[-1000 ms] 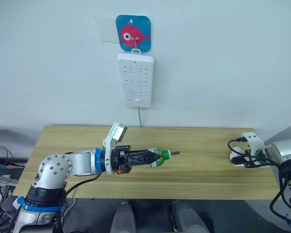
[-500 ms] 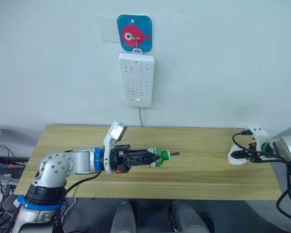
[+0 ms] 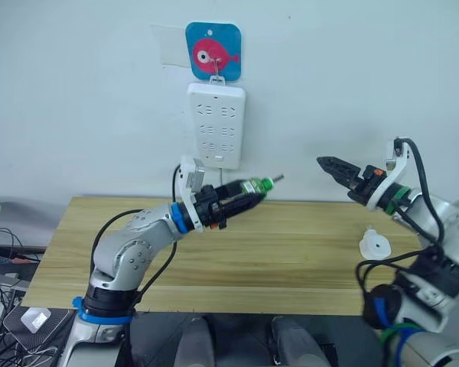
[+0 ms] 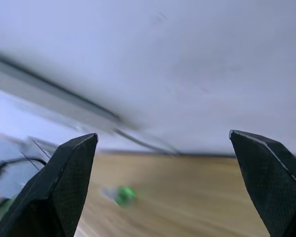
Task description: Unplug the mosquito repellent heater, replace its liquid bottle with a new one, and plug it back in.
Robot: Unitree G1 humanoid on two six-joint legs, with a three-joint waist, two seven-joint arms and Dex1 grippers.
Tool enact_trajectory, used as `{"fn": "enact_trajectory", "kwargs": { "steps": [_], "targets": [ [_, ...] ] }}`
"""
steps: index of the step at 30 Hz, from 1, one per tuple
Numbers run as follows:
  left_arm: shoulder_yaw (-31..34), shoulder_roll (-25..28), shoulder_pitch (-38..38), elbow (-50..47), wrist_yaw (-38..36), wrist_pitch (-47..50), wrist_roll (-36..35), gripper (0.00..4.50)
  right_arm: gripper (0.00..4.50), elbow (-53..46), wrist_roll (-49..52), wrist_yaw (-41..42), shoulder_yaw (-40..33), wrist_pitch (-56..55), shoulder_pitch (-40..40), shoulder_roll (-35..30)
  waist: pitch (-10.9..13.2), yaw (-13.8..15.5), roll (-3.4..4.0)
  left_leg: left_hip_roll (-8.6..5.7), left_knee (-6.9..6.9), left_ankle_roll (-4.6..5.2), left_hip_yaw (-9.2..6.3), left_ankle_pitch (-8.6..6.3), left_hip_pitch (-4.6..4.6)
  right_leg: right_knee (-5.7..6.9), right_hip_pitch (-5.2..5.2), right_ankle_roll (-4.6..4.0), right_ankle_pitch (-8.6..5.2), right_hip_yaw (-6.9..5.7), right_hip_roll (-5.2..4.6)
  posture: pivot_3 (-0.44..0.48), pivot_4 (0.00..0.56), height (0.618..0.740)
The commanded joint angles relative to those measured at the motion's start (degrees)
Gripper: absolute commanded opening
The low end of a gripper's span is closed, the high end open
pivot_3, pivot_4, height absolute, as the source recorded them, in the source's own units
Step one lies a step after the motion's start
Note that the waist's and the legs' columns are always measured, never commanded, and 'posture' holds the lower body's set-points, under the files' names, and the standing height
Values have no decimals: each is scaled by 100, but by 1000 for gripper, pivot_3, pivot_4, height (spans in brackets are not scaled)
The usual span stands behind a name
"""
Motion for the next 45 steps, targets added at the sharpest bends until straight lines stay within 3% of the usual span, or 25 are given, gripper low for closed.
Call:
{"fn": "enact_trajectory", "kwargs": {
  "steps": [1, 3, 5, 10, 14, 23, 26, 34, 39, 45],
  "targets": [
    [-216, -282, -99, 10, 109, -702, 660, 2234, 4481, -708, 1814, -1473, -545, 46, 113, 858, -1, -15, 2, 0, -6, 0, 6, 0, 1, 2, -3, 0, 0, -1, 0, -139, 200, 740],
    [-328, -385, -94, 56, 78, -897, 902, 2234, 4481, -872, 2780, -2304, -225, -150, 461, 1185, 0, -22, 2, 1, -7, 2, 11, -1, -2, 3, -10, 0, 0, 2, 0, -138, 195, 740],
    [-465, -459, -70, 61, 29, -1043, 1098, 2234, 4481, -887, 3939, -3365, 544, -894, 969, 1187, -2, -48, 0, -2, -5, 4, 13, -3, -4, 3, -9, 2, -1, 3, -3, -139, 194, 740],
    [-673, -794, -125, 35, 138, -1443, 1483, 2234, 4481, -1013, 5841, -4958, 2373, -2709, 1795, 449, -1, -225, 0, -2, -2, 18, 16, -10, -3, 7, -9, 4, -2, 11, -2, -137, 184, 740],
    [-772, -971, -135, -117, 209, -1356, 1556, 2234, 4481, -1126, 6287, -5239, 3155, -3690, 2040, -147, -2, -297, 0, -1, 4, 19, 11, -10, -2, 11, -6, 7, -1, 9, 2, -130, 180, 740],
    [-898, -1014, 102, -456, 253, -1142, 1541, 2234, 4481, -1274, 6294, -5026, 3968, -4881, 2164, -822, -2, -286, 0, 5, 2, 3, 8, -1, -3, 9, -8, 8, -2, 7, 8, -121, 172, 740],
    [-913, -1020, 118, -486, 241, -1124, 1548, 2234, 3892, -1277, 6294, -4903, 4112, -5055, 2196, -1014, -3, -282, -1, 4, 4, 3, 8, -1, -2, 10, -7, 8, -2, 7, 7, -121, 171, 740],
    [-953, -1020, 137, -524, 176, -1074, 1526, 2234, 907, -1284, 6294, -4728, 4380, -5384, 2234, -1347, -3, -277, -1, 5, 4, 2, 8, -1, -2, 10, -7, 8, -2, 8, 7, -123, 171, 740],
    [-951, -1018, 115, -501, 146, -997, 1487, 2234, 824, -1344, 6294, -4606, 4537, -5434, 2237, -1435, -3, -274, -1, 5, 5, 2, 8, -1, -2, 11, -6, 8, -2, 7, 7, -121, 172, 740],
    [-749, -742, 178, -588, 37, -773, 1391, 4174, 824, -1153, 6157, -4435, 4547, -5490, 2166, -1727, -3, -272, -1, 5, 5, 2, 7, -1, -2, 12, -6, 8, -2, 7, 7, -112, 175, 740]
  ]
}}
